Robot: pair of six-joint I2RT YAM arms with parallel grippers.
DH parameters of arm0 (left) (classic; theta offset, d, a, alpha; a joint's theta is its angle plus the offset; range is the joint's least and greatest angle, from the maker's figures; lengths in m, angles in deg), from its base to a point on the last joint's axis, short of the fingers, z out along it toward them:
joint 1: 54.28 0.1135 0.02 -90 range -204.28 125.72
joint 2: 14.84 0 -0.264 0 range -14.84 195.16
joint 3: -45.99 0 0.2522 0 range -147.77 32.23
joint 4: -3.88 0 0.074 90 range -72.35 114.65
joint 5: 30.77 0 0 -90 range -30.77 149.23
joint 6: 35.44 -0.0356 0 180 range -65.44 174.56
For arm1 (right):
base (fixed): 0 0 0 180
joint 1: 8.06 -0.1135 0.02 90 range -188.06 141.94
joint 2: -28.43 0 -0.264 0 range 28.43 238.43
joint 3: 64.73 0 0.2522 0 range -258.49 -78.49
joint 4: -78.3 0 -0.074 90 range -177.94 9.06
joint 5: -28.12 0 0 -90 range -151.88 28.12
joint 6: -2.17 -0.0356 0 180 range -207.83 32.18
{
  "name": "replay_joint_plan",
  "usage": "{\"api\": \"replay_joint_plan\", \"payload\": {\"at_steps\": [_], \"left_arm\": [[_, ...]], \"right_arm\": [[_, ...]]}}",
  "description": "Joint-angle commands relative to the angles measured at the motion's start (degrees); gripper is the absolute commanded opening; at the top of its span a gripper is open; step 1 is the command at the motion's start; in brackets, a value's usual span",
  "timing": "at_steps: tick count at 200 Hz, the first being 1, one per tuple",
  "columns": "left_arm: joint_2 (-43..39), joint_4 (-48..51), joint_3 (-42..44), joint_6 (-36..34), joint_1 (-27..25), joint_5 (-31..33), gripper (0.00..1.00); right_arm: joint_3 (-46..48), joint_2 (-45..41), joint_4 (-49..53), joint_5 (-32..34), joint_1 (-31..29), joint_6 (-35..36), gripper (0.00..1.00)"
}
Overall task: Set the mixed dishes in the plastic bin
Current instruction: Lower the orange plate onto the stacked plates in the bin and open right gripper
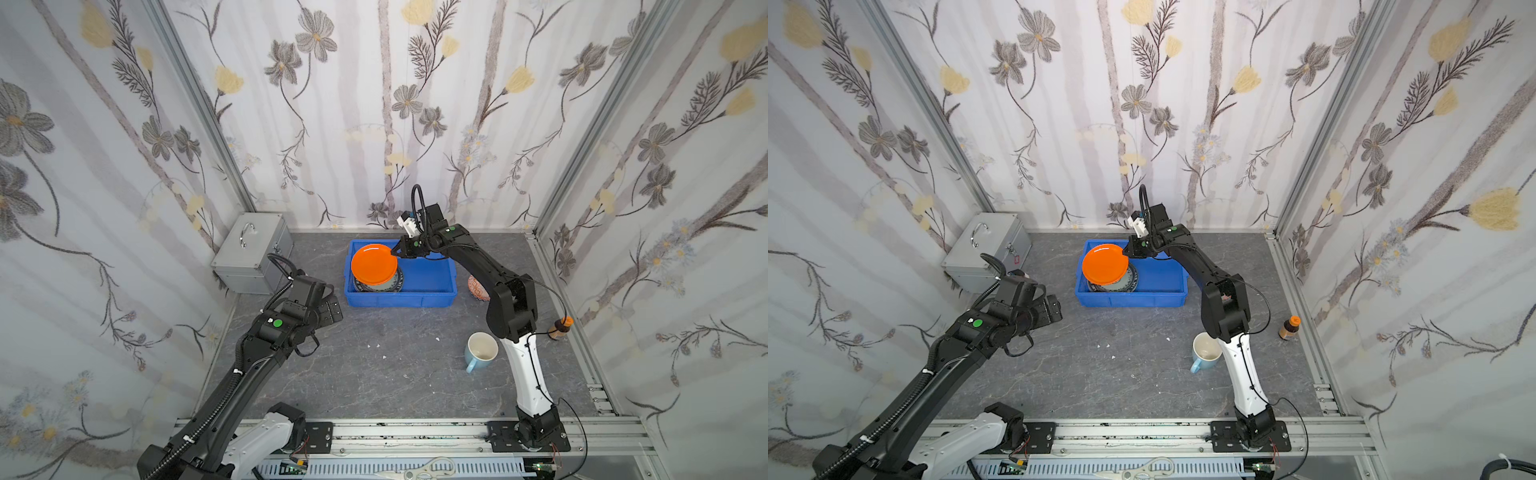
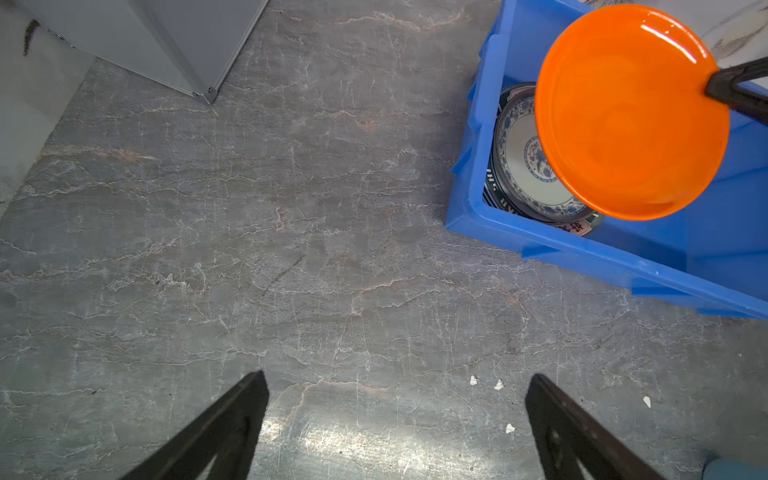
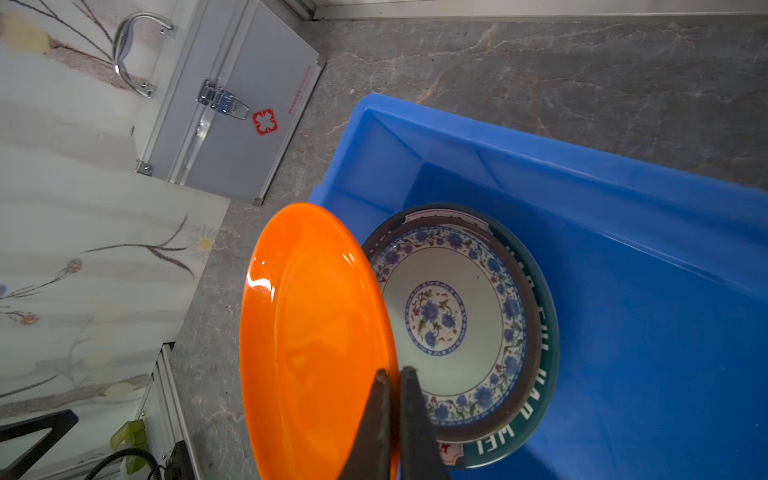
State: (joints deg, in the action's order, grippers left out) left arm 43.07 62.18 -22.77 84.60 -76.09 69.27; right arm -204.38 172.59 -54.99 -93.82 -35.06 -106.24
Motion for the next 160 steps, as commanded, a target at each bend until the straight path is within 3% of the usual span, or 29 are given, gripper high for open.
{"api": "replay_joint_plan", "payload": {"at_steps": [1, 125, 160], "left_arm": [[1.51, -2.97, 0.31, -0.73, 0.85, -1.61, 1.0], [5.83, -6.68, 1.98, -1.58, 2.98, -5.91, 1.0], [5.81, -7.22, 2.45, -1.48, 3.06, -6.48, 1.0]], "right_arm": [[-0.74, 2.5, -3.39, -1.77, 0.41, -1.04, 0.0], [-2.52, 9.13, -5.99, -2.36, 1.56, -3.12, 0.02], [-2.52, 8.68, -4.58, -1.39, 2.01, -1.99, 0.11]]}}
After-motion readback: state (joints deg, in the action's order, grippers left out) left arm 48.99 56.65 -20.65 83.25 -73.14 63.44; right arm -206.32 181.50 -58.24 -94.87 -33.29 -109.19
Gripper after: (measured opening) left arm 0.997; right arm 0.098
